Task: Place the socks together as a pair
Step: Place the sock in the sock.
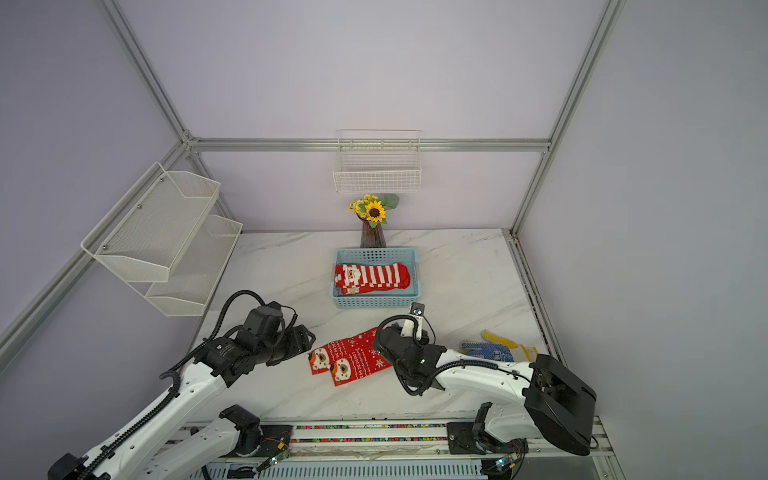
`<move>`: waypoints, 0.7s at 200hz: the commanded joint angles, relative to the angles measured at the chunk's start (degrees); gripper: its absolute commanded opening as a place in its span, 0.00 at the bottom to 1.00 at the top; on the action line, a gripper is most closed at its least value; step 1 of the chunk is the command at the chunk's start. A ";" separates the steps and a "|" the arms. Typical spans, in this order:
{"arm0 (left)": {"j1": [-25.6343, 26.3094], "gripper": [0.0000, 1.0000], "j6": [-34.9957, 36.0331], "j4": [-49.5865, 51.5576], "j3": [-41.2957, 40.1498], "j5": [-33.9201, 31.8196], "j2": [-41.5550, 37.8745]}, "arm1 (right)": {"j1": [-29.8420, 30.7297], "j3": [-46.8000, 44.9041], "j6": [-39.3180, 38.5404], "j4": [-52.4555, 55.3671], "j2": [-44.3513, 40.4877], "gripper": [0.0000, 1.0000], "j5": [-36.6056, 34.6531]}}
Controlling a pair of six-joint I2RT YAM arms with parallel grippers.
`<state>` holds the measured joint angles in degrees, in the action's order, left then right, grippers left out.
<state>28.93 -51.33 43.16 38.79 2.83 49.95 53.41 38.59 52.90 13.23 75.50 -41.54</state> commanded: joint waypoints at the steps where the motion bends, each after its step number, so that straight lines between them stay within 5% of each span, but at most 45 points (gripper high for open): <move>1: 4.43 0.73 -7.95 -1.14 -2.96 1.03 -1.01 | -7.42 -2.59 -8.76 -4.26 -0.68 0.58 15.47; 48: 12.77 0.60 -19.14 -10.30 -11.88 0.60 -2.13 | -15.69 -2.55 -14.33 -8.07 2.71 0.53 32.92; 140: 21.60 0.53 -24.20 -23.97 -14.12 -1.93 10.84 | -15.92 -4.01 -14.80 -8.70 5.17 0.44 35.00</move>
<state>49.65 -73.08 24.36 25.26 2.55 58.30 37.67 35.20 38.35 6.76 80.09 -7.94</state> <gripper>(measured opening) 0.549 0.451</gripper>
